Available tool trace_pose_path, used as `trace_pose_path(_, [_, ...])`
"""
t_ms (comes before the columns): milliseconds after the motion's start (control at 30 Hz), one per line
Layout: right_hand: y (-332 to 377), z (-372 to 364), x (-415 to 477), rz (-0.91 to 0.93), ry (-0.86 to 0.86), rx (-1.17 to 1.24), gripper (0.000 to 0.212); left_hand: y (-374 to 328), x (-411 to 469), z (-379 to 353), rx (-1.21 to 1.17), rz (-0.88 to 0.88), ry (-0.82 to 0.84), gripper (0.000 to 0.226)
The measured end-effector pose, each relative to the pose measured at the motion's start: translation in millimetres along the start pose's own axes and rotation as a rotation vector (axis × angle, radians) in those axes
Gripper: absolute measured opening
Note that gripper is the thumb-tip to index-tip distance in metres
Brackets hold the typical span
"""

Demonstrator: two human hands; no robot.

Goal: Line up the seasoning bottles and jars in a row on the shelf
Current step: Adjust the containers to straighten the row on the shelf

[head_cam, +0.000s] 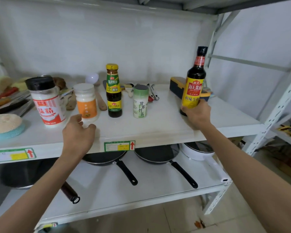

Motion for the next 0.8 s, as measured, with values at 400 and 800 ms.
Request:
trace_pose_path(400, [52.3, -10.5, -28.8, 0.105, -0.154, -0.245, 0.109, 4.1, 5.0, 14.4, -0.034, -0.011, -0.045, 0.057])
trace_pose_path(800, [122.8, -116.7, -53.0, 0.135, 0.288, 0.230, 0.074, 4.7, 5.7, 12.1, -0.059, 0.004, -0.033, 0.058])
Point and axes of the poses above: each hand's wrist, its own x-axis towards the middle knuckle, its own z-axis out of the back of the hand, y = z × x, the point moved 6 cm from there along x, towards the middle knuckle, and after that the axes turned 13 degrees about z, right-handed, at the moved point
